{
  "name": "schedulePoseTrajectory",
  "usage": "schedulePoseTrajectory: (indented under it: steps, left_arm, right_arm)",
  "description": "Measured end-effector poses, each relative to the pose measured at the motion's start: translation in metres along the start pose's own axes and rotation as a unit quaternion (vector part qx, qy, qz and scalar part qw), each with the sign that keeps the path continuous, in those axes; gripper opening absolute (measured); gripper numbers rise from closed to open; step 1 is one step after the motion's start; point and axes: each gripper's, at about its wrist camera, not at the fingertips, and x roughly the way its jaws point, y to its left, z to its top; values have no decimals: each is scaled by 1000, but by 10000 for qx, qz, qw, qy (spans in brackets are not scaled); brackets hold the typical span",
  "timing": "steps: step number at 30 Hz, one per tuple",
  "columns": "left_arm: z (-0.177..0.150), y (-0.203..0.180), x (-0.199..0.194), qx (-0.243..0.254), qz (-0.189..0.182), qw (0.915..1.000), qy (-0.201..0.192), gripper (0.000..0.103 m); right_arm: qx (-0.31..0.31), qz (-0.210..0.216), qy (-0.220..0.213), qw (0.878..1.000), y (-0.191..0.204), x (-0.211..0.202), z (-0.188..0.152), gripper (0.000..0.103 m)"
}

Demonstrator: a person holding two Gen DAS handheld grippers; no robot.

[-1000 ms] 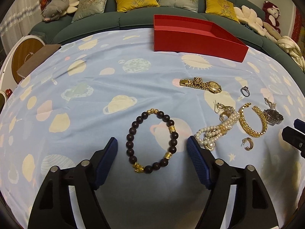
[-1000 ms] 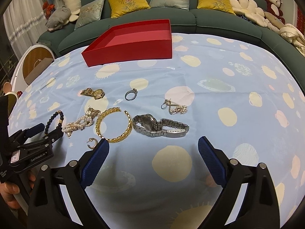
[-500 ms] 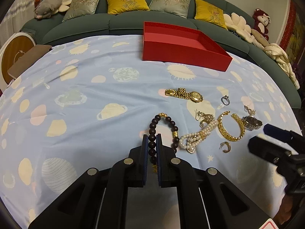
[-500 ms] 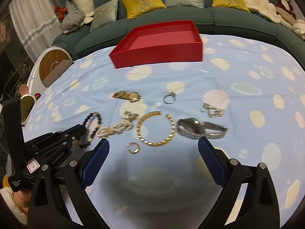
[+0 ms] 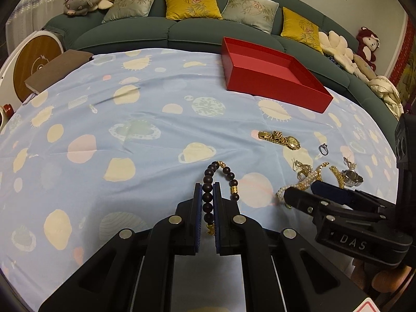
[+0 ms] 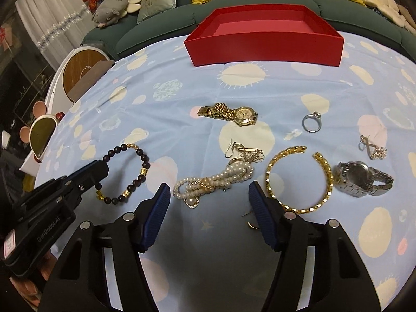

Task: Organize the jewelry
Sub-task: 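Grasp the black bead bracelet with the left gripper while the right gripper grasps the pearl necklace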

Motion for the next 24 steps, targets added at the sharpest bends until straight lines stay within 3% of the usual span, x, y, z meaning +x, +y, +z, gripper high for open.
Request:
schedulePoseTrajectory:
  steps: [5, 9, 15, 24]
  left_arm:
    - [-5, 9, 1, -26, 61, 10000, 37, 5]
    - [-9, 10, 2, -1, 77, 9999, 77, 5]
    - [-5, 8, -4, -2, -56, 10000, 10, 5]
    - [11, -9, -27, -24, -569, 9980, -283, 5]
  right_arm:
    - [-191, -169, -104, 9996, 9, 8, 5, 52]
    - [-340, -372, -207, 9985, 11, 9, 5, 36]
    - [-349, -223, -235, 9989, 10, 3, 3, 11]
    - [-661, 58, -783, 9947, 25, -48, 5, 11]
